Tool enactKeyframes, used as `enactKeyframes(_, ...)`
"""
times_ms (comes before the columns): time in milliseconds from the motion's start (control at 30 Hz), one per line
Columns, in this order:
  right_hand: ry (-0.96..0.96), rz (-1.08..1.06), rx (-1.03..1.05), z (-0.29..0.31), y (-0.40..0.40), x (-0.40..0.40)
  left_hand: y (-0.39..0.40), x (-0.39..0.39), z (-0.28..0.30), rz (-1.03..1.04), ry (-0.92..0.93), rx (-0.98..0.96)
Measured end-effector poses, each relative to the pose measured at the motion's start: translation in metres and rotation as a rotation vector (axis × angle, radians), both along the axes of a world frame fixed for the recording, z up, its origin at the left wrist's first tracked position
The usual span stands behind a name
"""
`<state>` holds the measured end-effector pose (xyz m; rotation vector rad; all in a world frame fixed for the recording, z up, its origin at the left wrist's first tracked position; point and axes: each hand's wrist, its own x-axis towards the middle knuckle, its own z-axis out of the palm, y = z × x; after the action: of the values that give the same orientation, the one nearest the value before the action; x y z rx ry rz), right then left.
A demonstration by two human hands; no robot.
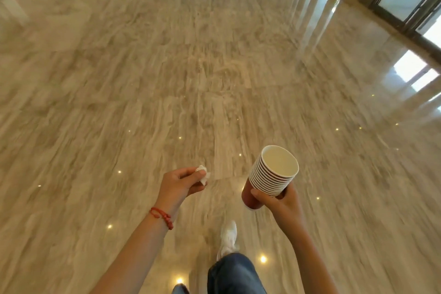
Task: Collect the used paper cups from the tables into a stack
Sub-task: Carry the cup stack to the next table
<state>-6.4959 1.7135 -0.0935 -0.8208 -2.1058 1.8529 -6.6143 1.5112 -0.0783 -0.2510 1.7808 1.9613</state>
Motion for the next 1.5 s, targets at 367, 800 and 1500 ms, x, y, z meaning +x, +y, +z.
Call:
enactKeyframes(367,0.023,0.023,-0.014,0.005,0.175,-0.281,0.169,-0.268,0.007,0.049,-0.007,-0.019)
enactKeyframes(800,0.04,0.049,-0.006,-0.004,0.326,-0.611,0.326,-0.594,-0.007,0.04,-0.015,0.003)
enactKeyframes(1500,0.012,0.009,-0.002,-0.001,0.631,-1.108,0.629,-1.107,0.005,-0.013,0.003,-0.01)
